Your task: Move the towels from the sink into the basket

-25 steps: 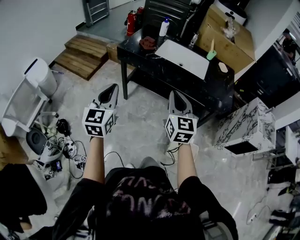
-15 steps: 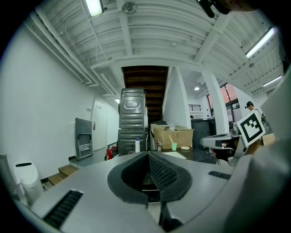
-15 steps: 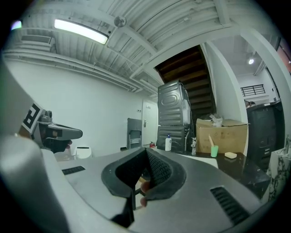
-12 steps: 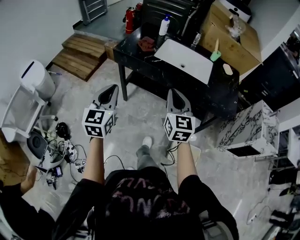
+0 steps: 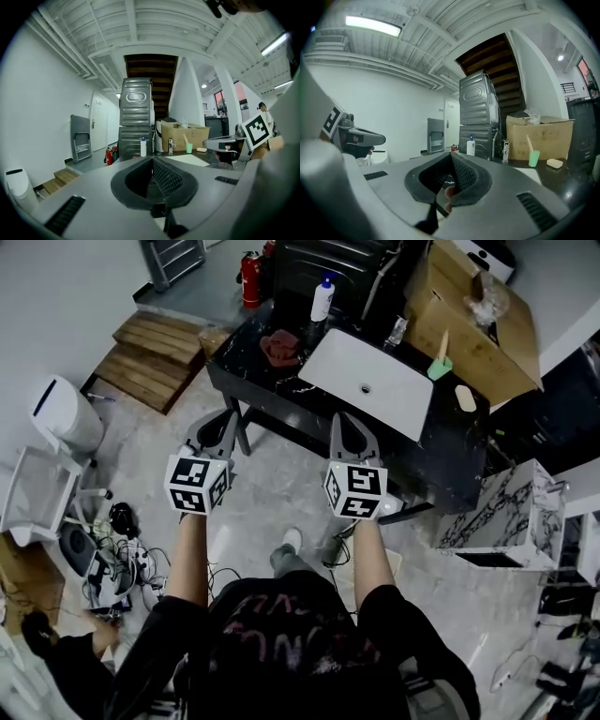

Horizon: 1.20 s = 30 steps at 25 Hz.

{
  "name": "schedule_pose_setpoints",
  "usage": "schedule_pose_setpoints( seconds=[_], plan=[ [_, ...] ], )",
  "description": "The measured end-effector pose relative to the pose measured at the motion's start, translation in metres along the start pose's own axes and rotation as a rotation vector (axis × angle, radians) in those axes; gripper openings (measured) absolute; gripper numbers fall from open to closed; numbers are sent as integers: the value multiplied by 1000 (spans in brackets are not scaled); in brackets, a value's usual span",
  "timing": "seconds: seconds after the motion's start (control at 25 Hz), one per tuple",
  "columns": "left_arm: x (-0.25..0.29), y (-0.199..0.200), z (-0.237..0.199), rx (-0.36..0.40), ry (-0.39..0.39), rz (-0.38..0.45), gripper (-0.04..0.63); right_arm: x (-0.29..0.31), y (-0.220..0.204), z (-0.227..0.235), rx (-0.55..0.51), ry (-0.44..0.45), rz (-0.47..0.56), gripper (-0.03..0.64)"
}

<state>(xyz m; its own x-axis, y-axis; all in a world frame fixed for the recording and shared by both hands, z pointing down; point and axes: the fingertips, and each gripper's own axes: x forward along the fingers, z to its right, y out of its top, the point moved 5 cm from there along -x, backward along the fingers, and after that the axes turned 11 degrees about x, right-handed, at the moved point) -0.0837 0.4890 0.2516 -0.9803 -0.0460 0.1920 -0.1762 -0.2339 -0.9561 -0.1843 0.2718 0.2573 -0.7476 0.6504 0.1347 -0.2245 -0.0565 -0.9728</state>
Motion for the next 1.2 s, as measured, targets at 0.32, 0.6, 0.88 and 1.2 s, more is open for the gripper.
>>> schedule_pose_setpoints(
  seconds=[0.32,0.6,0.88,1.2],
  plan=[
    [88,10,-20,-9,11,-21,17,82,17,46,15,21,-22,15],
    [135,10,-32,-16,-4,-41,17,123,20,61,19,28,-40,15],
    [192,1,-56,-17,-47,-61,17,166,20,72,26,-7,-51,15],
    [274,-25,-90,-19,-167,-123,58,224,13,85,46,-81,-73,15]
  ],
)
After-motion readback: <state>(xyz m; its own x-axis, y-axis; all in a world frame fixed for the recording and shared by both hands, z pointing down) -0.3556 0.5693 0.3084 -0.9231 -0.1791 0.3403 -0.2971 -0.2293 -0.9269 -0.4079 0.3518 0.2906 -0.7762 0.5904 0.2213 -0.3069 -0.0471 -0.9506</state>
